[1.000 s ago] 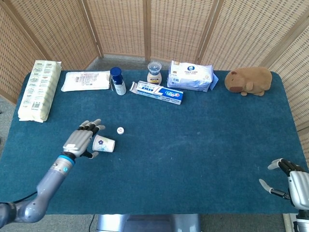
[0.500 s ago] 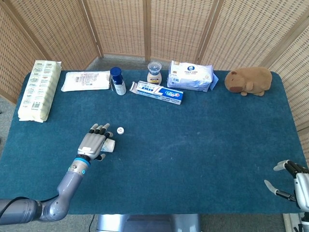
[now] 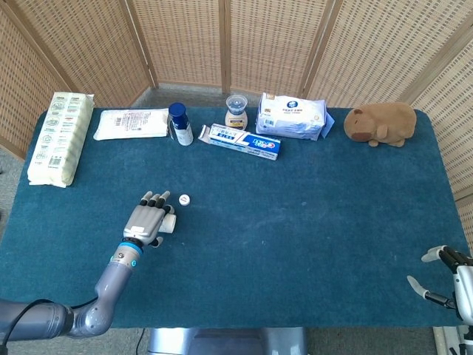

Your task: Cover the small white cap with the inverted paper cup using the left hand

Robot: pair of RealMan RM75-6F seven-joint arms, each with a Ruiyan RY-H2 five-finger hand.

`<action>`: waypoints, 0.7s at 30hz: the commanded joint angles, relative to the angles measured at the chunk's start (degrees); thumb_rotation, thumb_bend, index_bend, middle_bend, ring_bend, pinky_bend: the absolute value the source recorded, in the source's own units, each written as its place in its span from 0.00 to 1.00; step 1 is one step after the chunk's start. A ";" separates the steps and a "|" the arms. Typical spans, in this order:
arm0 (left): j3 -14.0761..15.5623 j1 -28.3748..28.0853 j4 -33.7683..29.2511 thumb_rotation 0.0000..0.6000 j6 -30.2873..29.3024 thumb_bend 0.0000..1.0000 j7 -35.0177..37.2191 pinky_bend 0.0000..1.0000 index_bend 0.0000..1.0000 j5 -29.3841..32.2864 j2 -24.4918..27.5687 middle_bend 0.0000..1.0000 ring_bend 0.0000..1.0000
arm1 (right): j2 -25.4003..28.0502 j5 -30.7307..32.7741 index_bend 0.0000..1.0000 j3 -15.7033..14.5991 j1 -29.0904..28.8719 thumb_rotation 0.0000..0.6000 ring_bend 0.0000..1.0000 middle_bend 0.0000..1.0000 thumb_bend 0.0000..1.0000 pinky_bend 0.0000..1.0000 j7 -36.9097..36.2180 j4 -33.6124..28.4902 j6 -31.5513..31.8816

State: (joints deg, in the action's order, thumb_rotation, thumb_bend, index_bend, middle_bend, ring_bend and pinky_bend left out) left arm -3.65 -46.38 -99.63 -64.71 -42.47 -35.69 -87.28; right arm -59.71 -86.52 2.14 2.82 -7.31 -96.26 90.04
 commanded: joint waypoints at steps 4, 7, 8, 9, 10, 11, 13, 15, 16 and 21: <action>0.65 0.46 -0.13 0.90 -1.18 0.26 -0.52 0.00 0.40 -1.04 -0.65 0.00 0.00 | 0.21 -0.19 0.44 0.08 -0.04 0.68 0.40 0.39 0.26 0.42 -0.23 -0.15 0.01; 0.82 0.74 -0.60 0.90 -1.59 0.26 -0.63 0.00 0.41 -1.34 -0.44 0.00 0.00 | 0.27 -0.36 0.44 0.09 -0.04 0.69 0.40 0.39 0.26 0.42 -0.35 -0.27 0.08; 0.83 0.80 -0.70 0.90 -1.65 0.26 -0.62 0.00 0.42 -1.41 -0.38 0.00 0.00 | 0.27 -0.38 0.44 0.08 -0.04 0.69 0.40 0.39 0.26 0.42 -0.35 -0.27 0.08; 0.84 0.86 -0.80 0.90 -1.74 0.26 -0.62 0.00 0.42 -1.48 -0.31 0.00 0.00 | 0.26 -0.38 0.44 0.09 -0.03 0.68 0.40 0.39 0.26 0.42 -0.34 -0.27 0.09; 0.85 0.90 -0.92 0.89 -1.80 0.26 -0.66 0.00 0.43 -1.52 -0.23 0.00 0.00 | 0.26 -0.36 0.44 0.10 -0.02 0.68 0.40 0.39 0.26 0.42 -0.34 -0.28 0.11; 0.87 0.93 -1.06 0.89 -1.83 0.26 -0.70 0.00 0.44 -1.58 -0.13 0.00 0.00 | 0.25 -0.35 0.44 0.10 0.00 0.69 0.40 0.39 0.26 0.42 -0.33 -0.30 0.13; 0.90 1.00 -1.36 0.90 -1.84 0.27 -0.71 0.00 0.45 -1.72 0.10 0.00 0.00 | 0.24 -0.37 0.44 0.11 0.02 0.68 0.40 0.39 0.26 0.42 -0.35 -0.32 0.15; 0.89 1.12 -1.82 0.91 -1.96 0.27 -0.60 0.00 0.45 -2.08 0.48 0.00 0.00 | 0.24 -0.41 0.44 0.12 0.05 0.68 0.40 0.39 0.26 0.42 -0.39 -0.30 0.23; 0.87 1.20 -2.04 0.91 -2.02 0.27 -0.50 0.00 0.45 -2.25 0.68 0.00 0.00 | 0.25 -0.44 0.44 0.13 0.07 0.68 0.40 0.39 0.26 0.42 -0.40 -0.30 0.28; -1.26 2.40 -3.94 0.91 -1.88 0.27 4.12 0.00 0.46 -3.31 2.88 0.00 0.00 | 0.27 -0.55 0.44 0.26 0.11 0.68 0.40 0.39 0.26 0.42 -0.61 -0.27 0.53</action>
State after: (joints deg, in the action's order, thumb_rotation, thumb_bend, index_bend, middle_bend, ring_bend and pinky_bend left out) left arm -3.72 -44.63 -102.66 -66.85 -40.71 -38.60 -85.49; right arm -59.44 -87.08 2.40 2.93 -7.92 -96.53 90.57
